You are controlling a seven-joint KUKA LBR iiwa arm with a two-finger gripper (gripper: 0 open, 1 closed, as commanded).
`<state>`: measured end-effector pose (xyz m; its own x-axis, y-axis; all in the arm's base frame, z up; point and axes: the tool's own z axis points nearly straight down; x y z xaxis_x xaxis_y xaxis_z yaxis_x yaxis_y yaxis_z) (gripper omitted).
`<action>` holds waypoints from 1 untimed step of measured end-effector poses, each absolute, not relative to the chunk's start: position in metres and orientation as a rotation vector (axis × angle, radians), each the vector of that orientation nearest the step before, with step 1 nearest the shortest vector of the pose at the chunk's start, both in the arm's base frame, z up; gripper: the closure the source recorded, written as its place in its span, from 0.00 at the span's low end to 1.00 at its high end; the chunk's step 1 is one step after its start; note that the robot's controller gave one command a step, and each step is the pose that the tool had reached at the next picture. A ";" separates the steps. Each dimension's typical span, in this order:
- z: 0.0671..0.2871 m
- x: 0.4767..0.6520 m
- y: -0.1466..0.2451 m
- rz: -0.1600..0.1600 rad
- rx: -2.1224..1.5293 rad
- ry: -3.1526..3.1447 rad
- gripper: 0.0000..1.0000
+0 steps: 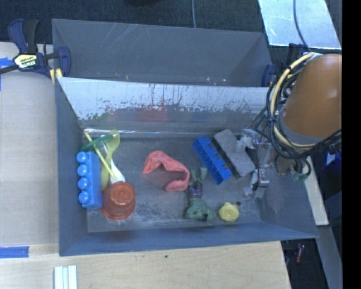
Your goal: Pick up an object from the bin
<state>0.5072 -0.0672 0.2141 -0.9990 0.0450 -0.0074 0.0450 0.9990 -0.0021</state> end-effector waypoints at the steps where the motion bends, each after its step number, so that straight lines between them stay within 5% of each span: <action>1: 0.169 0.500 -0.012 0.000 0.113 3.137 0.00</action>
Offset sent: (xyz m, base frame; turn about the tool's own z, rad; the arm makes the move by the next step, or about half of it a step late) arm 0.0140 0.0707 -0.0318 0.0300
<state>0.4998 -0.0124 0.1687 -0.9974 0.0718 -0.0030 0.0718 0.9974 0.0002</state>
